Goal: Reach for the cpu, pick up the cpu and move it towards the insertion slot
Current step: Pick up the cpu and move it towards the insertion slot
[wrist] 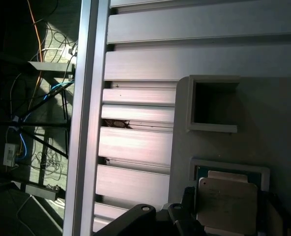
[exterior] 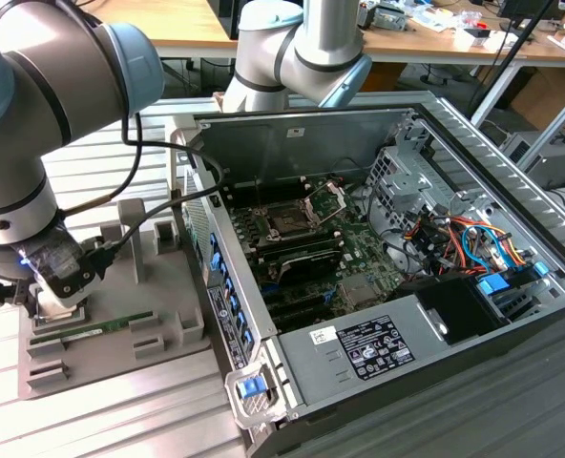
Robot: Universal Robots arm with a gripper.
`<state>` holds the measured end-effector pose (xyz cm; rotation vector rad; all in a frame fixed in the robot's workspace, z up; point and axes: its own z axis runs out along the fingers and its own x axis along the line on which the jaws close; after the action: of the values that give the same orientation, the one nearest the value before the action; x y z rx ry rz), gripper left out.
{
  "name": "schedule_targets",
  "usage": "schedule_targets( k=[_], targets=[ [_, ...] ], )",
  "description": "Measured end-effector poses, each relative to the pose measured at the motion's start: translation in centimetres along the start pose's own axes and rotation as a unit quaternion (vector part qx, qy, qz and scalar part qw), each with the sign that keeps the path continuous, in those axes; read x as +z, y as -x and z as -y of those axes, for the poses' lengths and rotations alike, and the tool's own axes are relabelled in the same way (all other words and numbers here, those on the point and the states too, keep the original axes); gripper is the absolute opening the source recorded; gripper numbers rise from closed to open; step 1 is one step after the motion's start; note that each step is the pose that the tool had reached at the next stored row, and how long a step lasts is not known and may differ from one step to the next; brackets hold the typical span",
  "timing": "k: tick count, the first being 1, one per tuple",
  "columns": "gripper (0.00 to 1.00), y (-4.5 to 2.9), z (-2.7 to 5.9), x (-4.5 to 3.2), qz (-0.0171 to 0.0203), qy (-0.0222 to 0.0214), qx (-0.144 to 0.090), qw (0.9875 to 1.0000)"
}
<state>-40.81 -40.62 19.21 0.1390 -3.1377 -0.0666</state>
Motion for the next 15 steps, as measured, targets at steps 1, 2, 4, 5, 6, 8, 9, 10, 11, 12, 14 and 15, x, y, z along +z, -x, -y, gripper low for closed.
schedule_targets(
  k=[1,2,4,5,6,8,9,10,11,12,14,15],
  targets=[
    [0.62,-0.01,0.0,0.03,0.0,0.0,0.0,1.0],
    [0.62,-0.02,0.0,0.05,-0.0001,-0.0001,0.0,1.0],
    [0.62,-0.02,0.0,0.12,0.0,0.0,0.0,1.0],
    [0.62,-0.02,0.0,0.17,0.0,0.0,0.0,1.0],
    [0.62,-0.02,0.01,0.23,0.0,0.0,0.0,1.0],
    [0.62,-0.02,0.01,0.26,-0.0001,0.0,0.0,1.0],
    [0.62,-0.02,0.01,0.27,-0.0001,0.0,0.0,1.0],
    [0.62,-0.02,0.01,0.28,0.0,0.0,0.0,1.0],
    [0.62,-0.02,0.01,0.28,0.0,0.0,0.0,1.0],
    [0.62,-0.02,0.01,0.28,0.0,0.0,0.0,1.0],
    [0.55,-0.03,0.01,0.27,-0.0002,-0.0001,0.0,1.0],
    [0.55,-0.03,0.01,0.27,-0.0001,-0.0001,0.0,1.0]
  ],
)
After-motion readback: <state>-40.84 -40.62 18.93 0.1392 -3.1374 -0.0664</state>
